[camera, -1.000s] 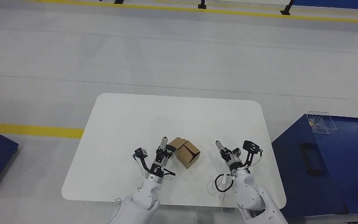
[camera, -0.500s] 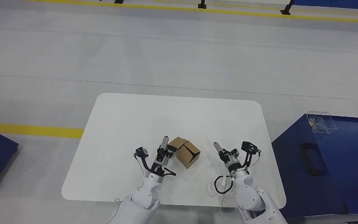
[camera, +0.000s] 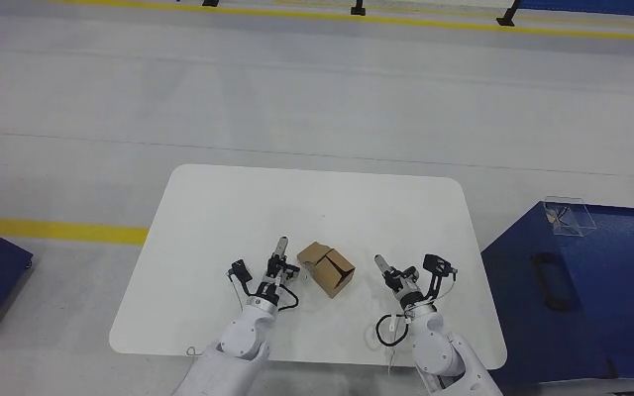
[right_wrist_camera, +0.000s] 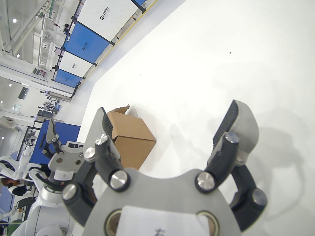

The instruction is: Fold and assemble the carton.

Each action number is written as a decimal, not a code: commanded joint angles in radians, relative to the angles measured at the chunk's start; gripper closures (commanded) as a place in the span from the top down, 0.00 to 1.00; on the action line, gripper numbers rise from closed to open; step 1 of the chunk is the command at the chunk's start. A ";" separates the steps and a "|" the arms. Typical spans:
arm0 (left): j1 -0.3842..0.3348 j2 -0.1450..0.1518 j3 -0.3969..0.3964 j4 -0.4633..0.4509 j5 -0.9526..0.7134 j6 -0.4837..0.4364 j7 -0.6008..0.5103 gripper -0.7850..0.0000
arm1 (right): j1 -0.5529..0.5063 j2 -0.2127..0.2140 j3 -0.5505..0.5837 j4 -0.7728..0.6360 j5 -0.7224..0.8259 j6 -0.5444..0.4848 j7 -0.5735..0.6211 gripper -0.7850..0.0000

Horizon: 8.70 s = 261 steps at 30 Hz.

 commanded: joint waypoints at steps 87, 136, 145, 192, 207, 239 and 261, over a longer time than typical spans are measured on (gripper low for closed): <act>0.079 -0.100 -0.104 0.030 0.186 -0.513 -0.299 1.00 | -0.053 -0.020 0.024 -0.044 -0.057 -0.007 0.008 1.00; 0.154 -0.087 -0.134 -0.029 0.405 -0.513 -0.064 1.00 | -0.028 -0.016 0.003 -0.045 -0.222 0.001 0.136 1.00; 0.168 -0.097 -0.113 -0.005 0.507 -0.513 0.036 1.00 | -0.018 -0.019 -0.008 -0.033 -0.230 0.001 0.133 1.00; 0.184 -0.083 -0.125 -0.077 0.516 -0.513 0.022 1.00 | -0.050 -0.023 -0.012 -0.049 -0.237 -0.020 0.101 1.00; 0.224 -0.083 -0.070 -0.113 0.613 -0.513 0.048 1.00 | -0.053 -0.023 0.046 -0.066 -0.174 0.009 0.067 1.00; 0.217 -0.063 -0.097 -0.175 0.348 -0.410 -0.079 1.00 | -0.032 -0.005 -0.005 -0.060 -0.368 -0.032 0.296 1.00; 0.310 -0.020 -0.212 -0.466 0.378 -0.081 -0.165 1.00 | -0.064 -0.011 0.056 -0.078 -0.159 -0.094 0.148 1.00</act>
